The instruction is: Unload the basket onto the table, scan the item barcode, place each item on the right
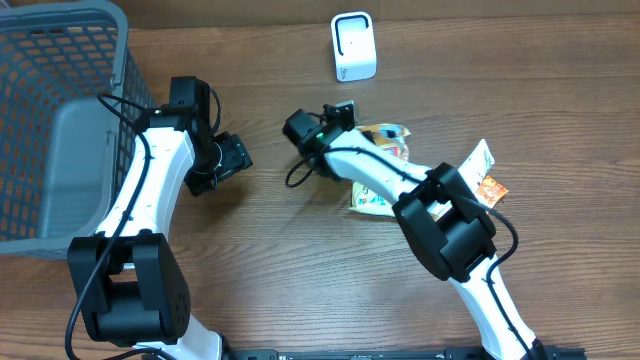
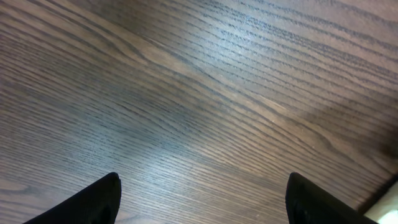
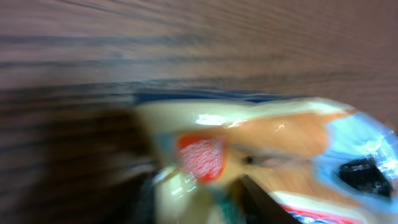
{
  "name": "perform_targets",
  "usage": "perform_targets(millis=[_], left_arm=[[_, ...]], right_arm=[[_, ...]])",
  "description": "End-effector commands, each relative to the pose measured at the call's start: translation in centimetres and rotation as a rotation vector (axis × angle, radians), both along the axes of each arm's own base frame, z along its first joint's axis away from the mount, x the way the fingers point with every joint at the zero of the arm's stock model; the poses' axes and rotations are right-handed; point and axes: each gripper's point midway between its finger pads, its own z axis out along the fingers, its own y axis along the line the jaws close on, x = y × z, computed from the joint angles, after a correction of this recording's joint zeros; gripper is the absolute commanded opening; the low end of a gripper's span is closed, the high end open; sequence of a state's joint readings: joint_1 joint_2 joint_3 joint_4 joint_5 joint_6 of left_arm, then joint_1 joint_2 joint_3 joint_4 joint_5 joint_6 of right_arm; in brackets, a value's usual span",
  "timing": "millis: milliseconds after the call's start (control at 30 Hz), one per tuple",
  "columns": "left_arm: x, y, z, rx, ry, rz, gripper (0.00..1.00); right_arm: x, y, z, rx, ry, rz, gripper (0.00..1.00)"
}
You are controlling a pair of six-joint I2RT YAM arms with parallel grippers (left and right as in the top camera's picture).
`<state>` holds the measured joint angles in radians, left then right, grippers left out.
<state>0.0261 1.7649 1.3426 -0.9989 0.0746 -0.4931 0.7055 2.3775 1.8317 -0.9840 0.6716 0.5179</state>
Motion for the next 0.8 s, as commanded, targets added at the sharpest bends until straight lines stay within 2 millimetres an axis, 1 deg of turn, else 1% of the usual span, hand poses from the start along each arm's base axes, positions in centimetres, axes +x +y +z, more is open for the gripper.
perform_targets(millis=[0,33,100,167,267,367,467,533,567,600,767], left_arm=[[0.3,0.1,0.3,0.011,-0.011,-0.025,0.77],[0.3,0.1,0.3,0.011,-0.009,-0.025,0.77],[0.2,0.1,0.3,0.011,-0.007,-0.025,0.77],[0.2,0.1,0.3,0.011,-0.007,-0.024,0.77],[0.2,0.1,0.3,0.011,-0.007,-0.024,0.77],[0.2,0.1,0.3,0.011,-0.006,-0.024,0.77],[0.2,0.1,0.3,0.011,-0.007,-0.024,0.77],[0.2,0.1,0.3,0.011,-0.007,-0.024,0.77],[0.2,0.1,0.3,0.011,-0.006,-0.024,0.77],[0.2,0.1,0.3,0.012,-0.006,-0.025,0.77],[0.2,0.1,0.3,0.011,-0.006,-0.025,0.78]], right_arm=[[-1.3,-0.9,-3.2,0.081,0.142,-0.032,0.08],[-1.3,-1.1,-3.2,0.096,0.157,-0.04,0.04],[-1.3,-1.2,-3.1,0.124,0.183,-0.053,0.04],[-1.3,-0.9,-2.8,0.182,0.222,-0.066,0.04],[-0.9,0.0,-1.4,0.285,0.271,-0.081,0.04],[-0.5,2.5,1.4,0.468,0.354,-0.015,0.04],[-0.9,5.5,5.0,0.692,0.455,0.067,0.04],[-1.7,7.1,7.6,0.839,0.525,0.088,0.04],[-2.4,8.0,9.0,0.926,0.578,0.095,0.04],[-3.1,8.6,10.0,0.995,0.625,0.101,0.04],[-5.6,10.8,13.7,1.266,0.791,0.221,0.04]])
